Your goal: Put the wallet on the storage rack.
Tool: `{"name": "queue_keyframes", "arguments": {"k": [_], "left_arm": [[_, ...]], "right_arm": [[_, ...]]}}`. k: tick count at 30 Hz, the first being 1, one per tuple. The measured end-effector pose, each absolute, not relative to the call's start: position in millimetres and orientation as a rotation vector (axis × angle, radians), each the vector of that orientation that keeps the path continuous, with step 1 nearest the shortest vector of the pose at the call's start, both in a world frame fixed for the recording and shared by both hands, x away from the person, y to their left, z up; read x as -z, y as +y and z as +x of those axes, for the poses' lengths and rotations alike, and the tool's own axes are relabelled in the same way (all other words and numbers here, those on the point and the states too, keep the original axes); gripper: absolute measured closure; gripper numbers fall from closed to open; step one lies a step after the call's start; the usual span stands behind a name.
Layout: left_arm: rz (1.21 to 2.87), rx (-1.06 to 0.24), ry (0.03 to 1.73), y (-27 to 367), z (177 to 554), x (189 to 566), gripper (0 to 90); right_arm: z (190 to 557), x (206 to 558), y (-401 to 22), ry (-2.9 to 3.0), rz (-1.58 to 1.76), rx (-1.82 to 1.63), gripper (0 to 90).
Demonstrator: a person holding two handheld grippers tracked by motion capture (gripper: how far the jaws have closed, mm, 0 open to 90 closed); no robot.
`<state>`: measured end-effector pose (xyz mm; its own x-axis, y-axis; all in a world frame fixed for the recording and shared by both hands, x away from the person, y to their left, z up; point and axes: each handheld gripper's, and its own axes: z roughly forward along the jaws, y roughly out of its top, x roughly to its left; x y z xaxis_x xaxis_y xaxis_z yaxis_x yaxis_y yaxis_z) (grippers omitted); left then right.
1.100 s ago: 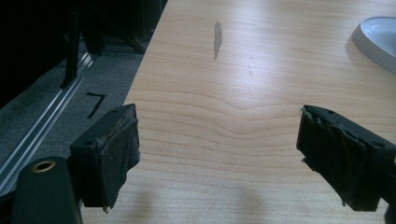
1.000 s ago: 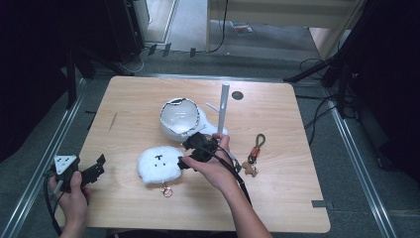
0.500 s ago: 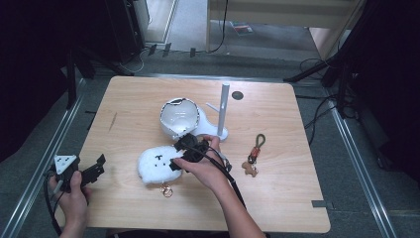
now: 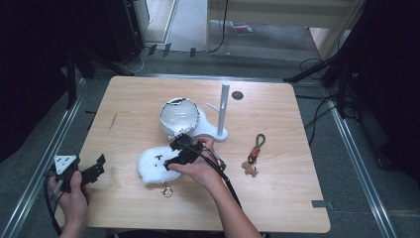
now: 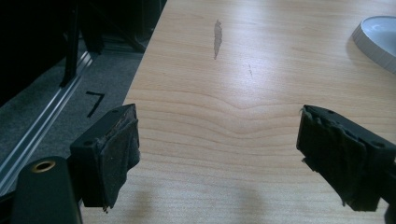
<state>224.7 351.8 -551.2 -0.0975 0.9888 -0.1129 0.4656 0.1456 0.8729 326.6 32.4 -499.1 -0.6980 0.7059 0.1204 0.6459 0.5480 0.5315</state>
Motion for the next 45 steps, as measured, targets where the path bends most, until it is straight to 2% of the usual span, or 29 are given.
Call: {"name": "queue_keyframes", "arguments": {"k": [13, 21, 27, 28, 29, 31, 32, 35, 36, 39, 45], "left_arm": [[1.418, -0.883, 1.675, 351.8, 224.7, 551.2, 13.8], [1.421, -0.884, 1.675, 351.6, 224.5, 551.1, 13.8], [1.428, -0.889, 1.669, 351.4, 224.3, 551.3, 13.8], [1.428, -0.89, 1.669, 351.5, 224.2, 551.3, 13.8], [1.428, -0.89, 1.669, 351.5, 224.2, 551.3, 13.8], [1.426, -0.889, 1.671, 351.3, 224.2, 551.3, 13.8], [1.425, -0.89, 1.671, 351.2, 224.2, 551.3, 13.8], [1.432, -0.89, 1.67, 351.2, 224.0, 551.2, 13.8], [1.432, -0.89, 1.67, 351.2, 224.0, 551.2, 13.8], [1.429, -0.888, 1.671, 351.2, 224.1, 551.3, 13.8], [1.425, -0.883, 1.673, 351.5, 224.2, 551.2, 13.8]], "right_arm": [[326.5, 518.5, 50.1, 2.708, 1.184, -0.76, 14.8], [320.9, 524.7, 55.8, 2.715, 1.152, -0.739, 20.7], [315.3, 526.3, 54.1, 2.696, 1.113, -0.784, 31.4], [314.1, 526.0, 52.5, 2.691, 1.107, -0.793, 37.4], [314.1, 526.0, 52.5, 2.691, 1.107, -0.793, 37.4], [312.8, 526.3, 51.8, 2.678, 1.101, -0.808, 42.9], [311.0, 526.4, 52.1, 2.668, 1.098, -0.821, 51.3], [309.5, 526.7, 52.0, 2.657, 1.096, -0.836, 61.8], [309.5, 526.7, 52.0, 2.657, 1.096, -0.836, 61.8], [310.8, 526.4, 50.5, 2.65, 1.126, -0.852, 72.5], [308.3, 525.2, 49.3, 2.635, 1.112, -0.875, 78.0]]}}
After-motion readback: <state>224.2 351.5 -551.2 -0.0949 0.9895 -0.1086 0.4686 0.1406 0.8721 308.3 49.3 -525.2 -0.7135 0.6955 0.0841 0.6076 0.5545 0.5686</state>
